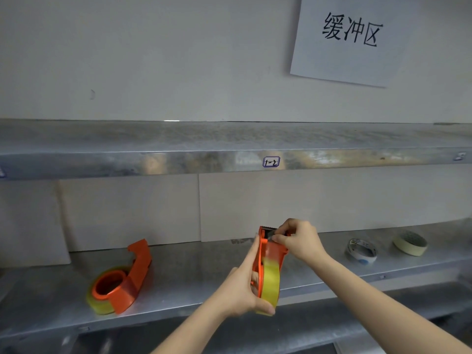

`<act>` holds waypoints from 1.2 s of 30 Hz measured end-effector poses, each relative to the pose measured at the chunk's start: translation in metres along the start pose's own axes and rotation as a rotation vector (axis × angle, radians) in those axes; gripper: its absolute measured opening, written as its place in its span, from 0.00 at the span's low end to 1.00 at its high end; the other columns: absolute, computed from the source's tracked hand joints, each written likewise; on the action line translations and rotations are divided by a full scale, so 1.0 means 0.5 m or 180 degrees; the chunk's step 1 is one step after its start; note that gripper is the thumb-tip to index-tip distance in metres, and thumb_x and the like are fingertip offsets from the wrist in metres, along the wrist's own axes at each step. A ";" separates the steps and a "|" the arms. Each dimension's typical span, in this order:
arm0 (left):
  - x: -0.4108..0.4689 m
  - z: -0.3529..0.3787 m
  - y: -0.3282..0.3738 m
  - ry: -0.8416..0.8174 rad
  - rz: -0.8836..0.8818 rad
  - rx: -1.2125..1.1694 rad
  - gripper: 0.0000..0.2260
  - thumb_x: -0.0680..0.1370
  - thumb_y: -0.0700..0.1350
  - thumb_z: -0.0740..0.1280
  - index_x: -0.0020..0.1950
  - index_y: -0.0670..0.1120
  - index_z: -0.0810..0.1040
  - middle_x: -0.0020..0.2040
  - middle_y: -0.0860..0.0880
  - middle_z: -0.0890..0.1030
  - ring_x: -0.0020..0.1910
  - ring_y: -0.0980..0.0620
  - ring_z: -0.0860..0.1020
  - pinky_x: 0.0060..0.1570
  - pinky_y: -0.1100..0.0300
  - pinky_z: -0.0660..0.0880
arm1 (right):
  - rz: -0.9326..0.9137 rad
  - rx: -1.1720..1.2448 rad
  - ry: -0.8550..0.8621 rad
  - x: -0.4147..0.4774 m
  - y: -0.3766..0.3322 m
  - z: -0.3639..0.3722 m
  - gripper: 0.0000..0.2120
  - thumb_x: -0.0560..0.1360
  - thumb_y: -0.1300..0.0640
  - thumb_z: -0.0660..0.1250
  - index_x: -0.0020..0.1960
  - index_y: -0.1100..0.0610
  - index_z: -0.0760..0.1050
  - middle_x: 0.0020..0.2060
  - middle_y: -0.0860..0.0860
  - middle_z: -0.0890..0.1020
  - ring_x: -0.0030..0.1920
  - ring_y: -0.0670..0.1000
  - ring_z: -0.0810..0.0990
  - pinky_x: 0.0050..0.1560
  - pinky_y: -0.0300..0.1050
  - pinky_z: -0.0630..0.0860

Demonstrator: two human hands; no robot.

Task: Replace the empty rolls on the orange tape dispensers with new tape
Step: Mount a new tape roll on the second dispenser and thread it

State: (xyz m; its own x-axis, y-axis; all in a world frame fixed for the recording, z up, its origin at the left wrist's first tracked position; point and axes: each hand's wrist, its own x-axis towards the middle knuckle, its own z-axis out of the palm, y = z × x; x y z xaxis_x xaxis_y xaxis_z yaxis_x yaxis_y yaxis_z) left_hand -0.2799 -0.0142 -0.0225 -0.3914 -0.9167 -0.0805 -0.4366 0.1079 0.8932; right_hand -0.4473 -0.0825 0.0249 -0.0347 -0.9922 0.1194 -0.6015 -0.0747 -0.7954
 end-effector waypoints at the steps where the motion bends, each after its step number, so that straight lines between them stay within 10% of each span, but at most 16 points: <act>1: 0.000 0.001 0.000 0.0013 0.0021 0.0052 0.62 0.63 0.42 0.81 0.67 0.78 0.33 0.50 0.37 0.80 0.46 0.41 0.82 0.50 0.49 0.82 | 0.0003 -0.0001 0.0006 0.000 0.002 0.001 0.08 0.66 0.60 0.75 0.33 0.51 0.78 0.34 0.44 0.81 0.37 0.44 0.78 0.35 0.37 0.71; 36: -0.001 0.014 -0.029 -0.0106 0.0067 0.0046 0.53 0.63 0.45 0.81 0.68 0.80 0.48 0.56 0.42 0.76 0.49 0.42 0.82 0.52 0.51 0.82 | -0.0200 -0.0052 -0.0042 0.001 0.021 -0.003 0.08 0.72 0.60 0.69 0.38 0.52 0.73 0.38 0.48 0.80 0.41 0.48 0.79 0.35 0.36 0.71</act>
State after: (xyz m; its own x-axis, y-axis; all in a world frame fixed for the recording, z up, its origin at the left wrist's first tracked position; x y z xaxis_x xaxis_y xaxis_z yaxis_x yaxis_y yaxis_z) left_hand -0.2791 -0.0125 -0.0388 -0.4273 -0.9009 -0.0766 -0.4396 0.1330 0.8883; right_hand -0.4549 -0.0836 0.0177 0.0141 -0.9869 0.1609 -0.6151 -0.1355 -0.7767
